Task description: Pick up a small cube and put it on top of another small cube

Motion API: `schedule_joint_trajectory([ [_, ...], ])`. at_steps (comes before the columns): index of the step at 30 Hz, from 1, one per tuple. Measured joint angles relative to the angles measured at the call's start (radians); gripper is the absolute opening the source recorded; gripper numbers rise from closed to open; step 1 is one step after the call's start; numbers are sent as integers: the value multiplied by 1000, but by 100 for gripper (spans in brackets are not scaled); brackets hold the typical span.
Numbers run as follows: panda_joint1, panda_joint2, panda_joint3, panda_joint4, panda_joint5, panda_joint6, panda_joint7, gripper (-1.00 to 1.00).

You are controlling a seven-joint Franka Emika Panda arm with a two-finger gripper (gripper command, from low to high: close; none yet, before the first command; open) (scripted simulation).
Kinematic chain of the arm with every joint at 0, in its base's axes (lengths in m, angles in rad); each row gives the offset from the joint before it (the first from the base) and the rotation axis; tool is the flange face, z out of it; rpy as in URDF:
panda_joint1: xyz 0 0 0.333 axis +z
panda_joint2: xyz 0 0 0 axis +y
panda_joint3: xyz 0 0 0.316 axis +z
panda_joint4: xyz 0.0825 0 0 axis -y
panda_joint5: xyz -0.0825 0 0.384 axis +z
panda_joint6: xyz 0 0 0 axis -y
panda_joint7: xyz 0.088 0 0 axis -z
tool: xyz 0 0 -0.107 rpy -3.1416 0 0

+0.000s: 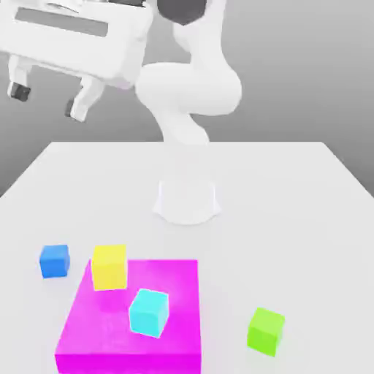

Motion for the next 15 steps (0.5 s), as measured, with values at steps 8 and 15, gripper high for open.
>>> schedule_joint_trajectory([
  [8,-125,147,-40,-75,-72,76,140,0],
  [15,-206,263,-101,-145,-81,153,225,0],
])
